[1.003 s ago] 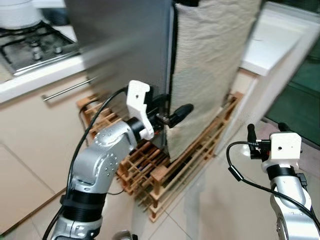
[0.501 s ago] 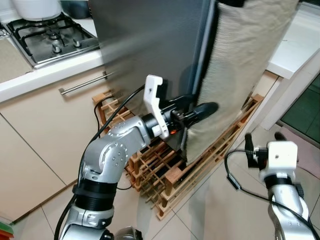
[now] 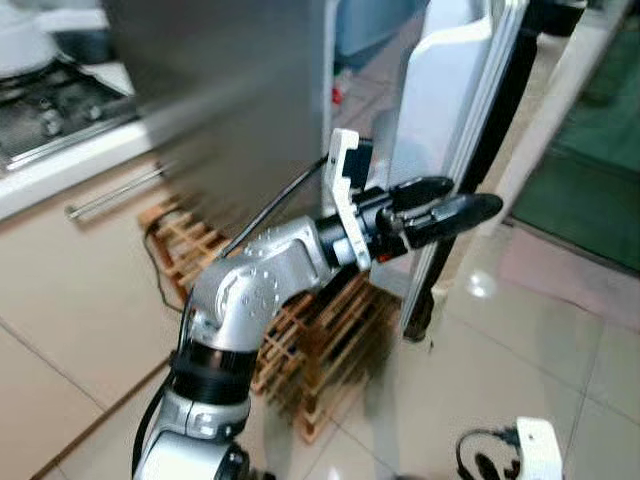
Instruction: Restocking fridge
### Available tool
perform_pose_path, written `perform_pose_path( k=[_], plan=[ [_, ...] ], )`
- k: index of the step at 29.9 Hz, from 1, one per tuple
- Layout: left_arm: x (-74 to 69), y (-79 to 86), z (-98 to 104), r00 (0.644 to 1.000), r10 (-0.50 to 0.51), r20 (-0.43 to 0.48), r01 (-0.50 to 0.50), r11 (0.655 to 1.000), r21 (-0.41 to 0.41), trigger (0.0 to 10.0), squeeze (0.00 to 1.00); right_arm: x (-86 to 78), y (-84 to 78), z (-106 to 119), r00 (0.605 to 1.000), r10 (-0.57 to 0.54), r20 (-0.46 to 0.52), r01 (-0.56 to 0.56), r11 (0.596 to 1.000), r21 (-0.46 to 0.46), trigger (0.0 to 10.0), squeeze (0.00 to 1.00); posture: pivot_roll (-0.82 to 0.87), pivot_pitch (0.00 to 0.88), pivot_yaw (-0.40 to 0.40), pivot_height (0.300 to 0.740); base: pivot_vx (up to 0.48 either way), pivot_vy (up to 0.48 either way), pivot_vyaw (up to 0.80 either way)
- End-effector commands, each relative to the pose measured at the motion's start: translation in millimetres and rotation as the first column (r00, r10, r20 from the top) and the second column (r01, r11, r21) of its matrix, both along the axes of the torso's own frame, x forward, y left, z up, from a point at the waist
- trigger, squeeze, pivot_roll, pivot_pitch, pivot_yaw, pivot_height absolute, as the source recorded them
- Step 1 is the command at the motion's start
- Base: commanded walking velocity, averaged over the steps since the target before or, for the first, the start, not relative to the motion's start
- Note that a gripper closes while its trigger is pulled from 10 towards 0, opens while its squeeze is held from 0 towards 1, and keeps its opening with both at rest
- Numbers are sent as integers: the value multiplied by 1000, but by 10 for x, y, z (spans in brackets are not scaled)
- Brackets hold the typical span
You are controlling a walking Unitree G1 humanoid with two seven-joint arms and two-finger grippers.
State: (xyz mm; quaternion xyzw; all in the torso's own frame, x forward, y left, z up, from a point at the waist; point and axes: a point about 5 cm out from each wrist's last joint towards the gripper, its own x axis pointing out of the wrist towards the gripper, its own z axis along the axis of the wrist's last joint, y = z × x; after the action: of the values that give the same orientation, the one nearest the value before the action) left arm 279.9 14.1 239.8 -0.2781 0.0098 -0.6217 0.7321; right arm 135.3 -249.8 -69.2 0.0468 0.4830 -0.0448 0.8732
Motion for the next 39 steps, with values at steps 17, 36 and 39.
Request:
perform_pose_path(
  k=[17, 36, 39],
  plan=[
    [153, 754, -46, 959, 234, 157, -265, 941, 212, 10000, 0, 825, 933, 188, 895, 415, 166, -446, 844, 297, 10000, 0, -112, 0, 28, 740, 0, 0, 0],
    [372, 1472, -752, 260, 902, 344, -926, 132, 354, 10000, 0, 1308, 1139, 1172, 581, 587, 564, -663, 743, -89, 10000, 0, -111, 0, 13, 740, 0, 0, 0],
    [350, 1482, -857, 252, 900, 356, -921, 110, 373, 10000, 0, 1375, 1072, 1252, 586, 553, 592, -602, 787, -140, 10000, 0, -119, 0, 14, 740, 0, 0, 0]
  ],
)
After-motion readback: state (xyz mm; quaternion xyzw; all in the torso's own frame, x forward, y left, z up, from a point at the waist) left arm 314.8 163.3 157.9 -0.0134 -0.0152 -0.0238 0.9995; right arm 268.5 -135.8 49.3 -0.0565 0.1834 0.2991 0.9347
